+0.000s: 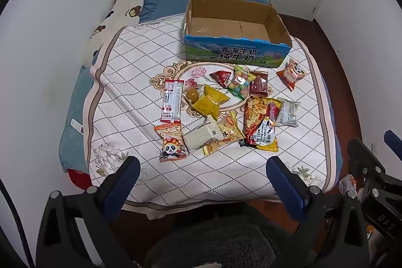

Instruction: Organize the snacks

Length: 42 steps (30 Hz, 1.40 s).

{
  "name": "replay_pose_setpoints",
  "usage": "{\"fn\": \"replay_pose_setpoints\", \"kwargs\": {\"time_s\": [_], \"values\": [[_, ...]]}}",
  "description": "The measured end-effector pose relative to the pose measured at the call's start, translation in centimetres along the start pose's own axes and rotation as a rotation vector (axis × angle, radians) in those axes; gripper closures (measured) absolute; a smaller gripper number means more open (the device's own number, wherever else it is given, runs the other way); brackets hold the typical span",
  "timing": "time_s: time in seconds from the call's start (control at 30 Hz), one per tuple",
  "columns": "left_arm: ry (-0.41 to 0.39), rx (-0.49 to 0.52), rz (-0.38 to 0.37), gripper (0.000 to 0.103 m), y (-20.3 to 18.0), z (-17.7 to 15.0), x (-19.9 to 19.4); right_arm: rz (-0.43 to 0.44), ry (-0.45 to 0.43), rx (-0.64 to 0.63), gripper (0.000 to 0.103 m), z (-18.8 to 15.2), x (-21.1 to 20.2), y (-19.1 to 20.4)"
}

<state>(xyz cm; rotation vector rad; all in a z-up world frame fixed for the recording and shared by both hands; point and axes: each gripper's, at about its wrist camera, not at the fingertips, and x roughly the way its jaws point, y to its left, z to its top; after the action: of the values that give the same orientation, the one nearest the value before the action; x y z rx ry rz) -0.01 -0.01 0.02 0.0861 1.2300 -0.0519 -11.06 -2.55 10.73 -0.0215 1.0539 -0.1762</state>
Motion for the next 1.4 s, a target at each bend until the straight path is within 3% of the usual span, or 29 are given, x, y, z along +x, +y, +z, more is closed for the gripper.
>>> {"fn": "replay_pose_setpoints", "kwargs": {"time_s": [1.4], "values": [[-0.021, 0.001, -0.025, 0.0, -0.2, 0.5, -0.8, 0.022, -0.012, 0.026, 0.0, 0.0, -1.0, 1.0]]}}
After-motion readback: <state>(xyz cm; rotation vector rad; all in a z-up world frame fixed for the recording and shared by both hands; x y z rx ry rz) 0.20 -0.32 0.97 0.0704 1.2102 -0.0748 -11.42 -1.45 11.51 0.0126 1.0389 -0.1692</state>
